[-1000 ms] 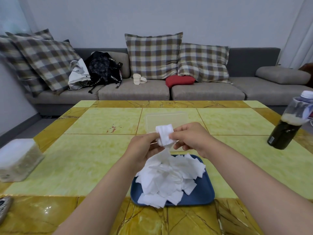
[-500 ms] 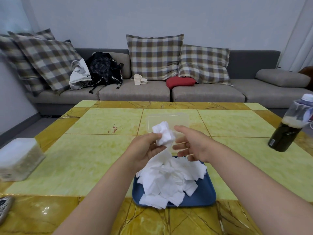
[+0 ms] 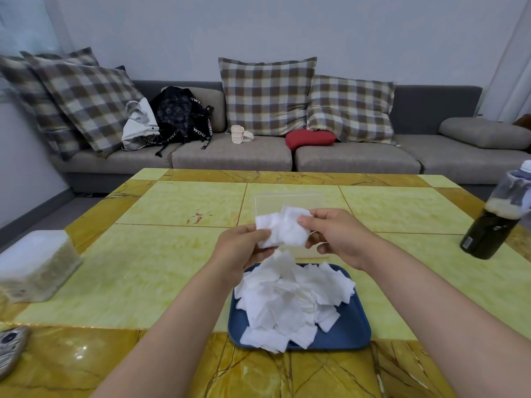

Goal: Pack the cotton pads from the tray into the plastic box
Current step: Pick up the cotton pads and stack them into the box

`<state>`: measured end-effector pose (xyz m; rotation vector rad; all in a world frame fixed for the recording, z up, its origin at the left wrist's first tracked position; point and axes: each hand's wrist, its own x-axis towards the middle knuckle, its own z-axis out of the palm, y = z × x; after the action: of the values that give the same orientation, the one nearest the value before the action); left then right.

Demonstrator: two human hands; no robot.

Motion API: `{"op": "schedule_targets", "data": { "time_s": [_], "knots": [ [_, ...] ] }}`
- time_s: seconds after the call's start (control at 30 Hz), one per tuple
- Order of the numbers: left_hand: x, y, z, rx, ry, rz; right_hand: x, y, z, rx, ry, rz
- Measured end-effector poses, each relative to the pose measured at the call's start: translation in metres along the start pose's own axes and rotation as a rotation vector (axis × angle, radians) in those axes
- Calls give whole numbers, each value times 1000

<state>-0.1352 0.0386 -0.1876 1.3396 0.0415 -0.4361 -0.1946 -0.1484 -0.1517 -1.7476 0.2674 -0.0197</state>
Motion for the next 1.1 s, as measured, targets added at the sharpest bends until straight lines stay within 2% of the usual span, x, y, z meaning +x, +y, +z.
{"op": "schedule_targets", "data": {
  "time_s": [0.17, 0.3, 0.5, 0.63, 0.8, 0.9, 1.0, 1.1],
  "knots": [
    [-5, -1, 13, -59, -131, -8, -2, -1, 4, -116, 61, -68],
    [-8, -1, 17, -103, -165, -27, -2, -3, 4, -150, 112, -94],
    [-9, 1, 17, -68, -199, -2, 0, -2, 4, -361, 170, -165],
    [-7, -2, 15, 0, -139, 17, 1, -1, 7, -354, 237, -170],
    [-4, -4, 13, -73, -91, -44, 2, 5, 8, -260, 274, -50],
    [-2, -6, 13, -97, -16, -55, 2, 4, 2, -238, 312, -52],
    [0, -7, 11, -73, 15, -50, -1, -4, -4, -195, 235, -133],
    [-1, -7, 11, -44, -37, -44, -7, -9, -3, -212, 99, -180]
  ]
}}
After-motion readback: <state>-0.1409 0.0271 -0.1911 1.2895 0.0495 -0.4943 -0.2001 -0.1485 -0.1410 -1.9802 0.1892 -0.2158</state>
